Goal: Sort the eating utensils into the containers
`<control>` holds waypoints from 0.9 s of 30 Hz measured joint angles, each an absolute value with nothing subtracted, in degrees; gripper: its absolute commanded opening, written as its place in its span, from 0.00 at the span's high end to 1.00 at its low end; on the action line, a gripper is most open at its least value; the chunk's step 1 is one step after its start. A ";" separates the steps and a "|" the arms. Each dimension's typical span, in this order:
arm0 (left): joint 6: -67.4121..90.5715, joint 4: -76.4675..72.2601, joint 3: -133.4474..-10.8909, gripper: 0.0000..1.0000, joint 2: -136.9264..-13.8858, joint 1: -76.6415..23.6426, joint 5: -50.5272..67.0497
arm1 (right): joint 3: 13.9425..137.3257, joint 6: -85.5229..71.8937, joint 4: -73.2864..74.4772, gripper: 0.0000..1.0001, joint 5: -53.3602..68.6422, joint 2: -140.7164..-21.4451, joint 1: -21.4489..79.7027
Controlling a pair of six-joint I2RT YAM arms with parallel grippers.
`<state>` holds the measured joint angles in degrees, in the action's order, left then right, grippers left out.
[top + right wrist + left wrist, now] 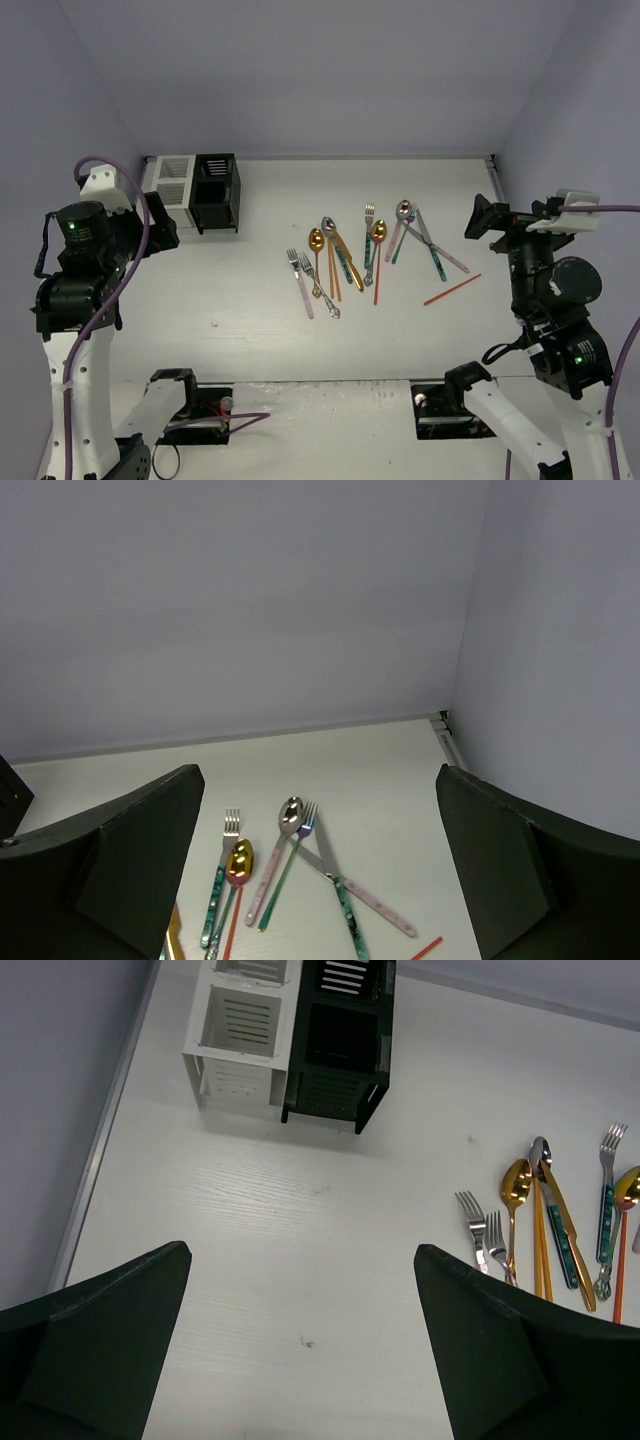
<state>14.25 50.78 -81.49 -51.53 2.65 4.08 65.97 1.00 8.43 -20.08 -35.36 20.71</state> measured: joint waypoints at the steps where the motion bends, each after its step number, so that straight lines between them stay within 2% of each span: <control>1: 14.38 50.78 -81.49 0.07 -51.87 2.14 4.16 | 65.75 1.09 8.40 0.00 -20.09 -35.47 20.71; 11: 21.36 50.37 -76.92 0.07 -55.74 -7.53 4.13 | 60.78 -0.09 8.46 0.00 -18.57 -38.50 20.71; 27: 41.77 44.55 -69.76 0.07 -74.49 -34.54 -8.97 | 55.35 -4.33 8.80 0.00 -19.24 -39.92 20.71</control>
